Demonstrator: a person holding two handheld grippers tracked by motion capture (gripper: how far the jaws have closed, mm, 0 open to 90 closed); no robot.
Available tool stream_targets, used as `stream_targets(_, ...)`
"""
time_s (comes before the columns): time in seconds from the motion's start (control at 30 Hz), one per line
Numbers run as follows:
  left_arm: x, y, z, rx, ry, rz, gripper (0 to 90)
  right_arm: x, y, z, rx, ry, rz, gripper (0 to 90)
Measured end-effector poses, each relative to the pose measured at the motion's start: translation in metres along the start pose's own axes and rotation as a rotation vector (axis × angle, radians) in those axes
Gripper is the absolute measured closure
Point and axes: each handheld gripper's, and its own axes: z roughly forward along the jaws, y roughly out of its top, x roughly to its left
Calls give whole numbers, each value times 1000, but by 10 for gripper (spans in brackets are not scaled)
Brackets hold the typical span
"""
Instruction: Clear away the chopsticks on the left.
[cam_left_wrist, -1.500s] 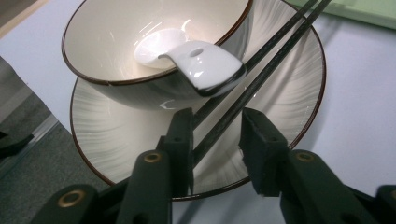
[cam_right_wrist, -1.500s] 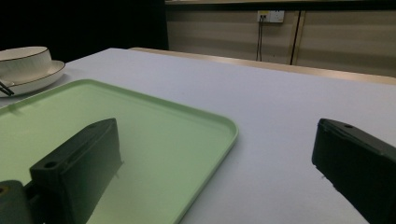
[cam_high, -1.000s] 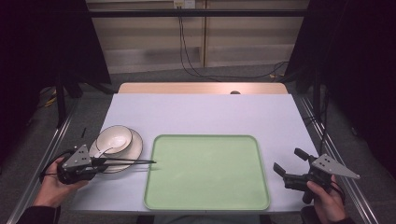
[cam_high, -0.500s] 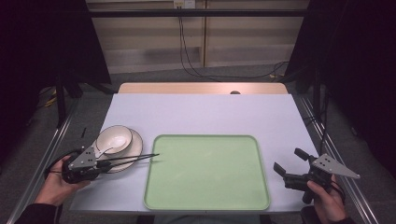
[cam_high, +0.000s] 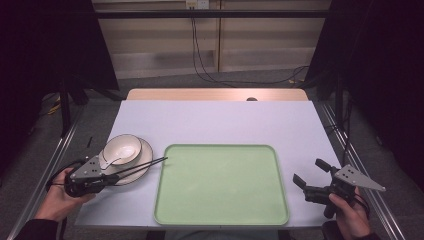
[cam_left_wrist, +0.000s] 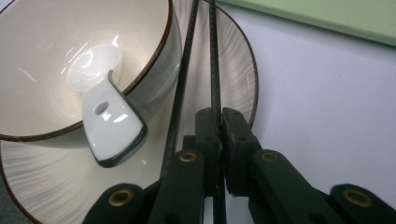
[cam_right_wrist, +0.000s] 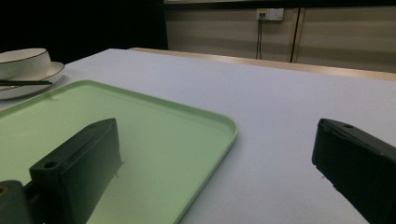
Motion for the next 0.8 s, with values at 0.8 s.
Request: stream_targets(0.8,-15,14,-8,-72,-16,-182,860,0,0,0,0,3,-1,1)
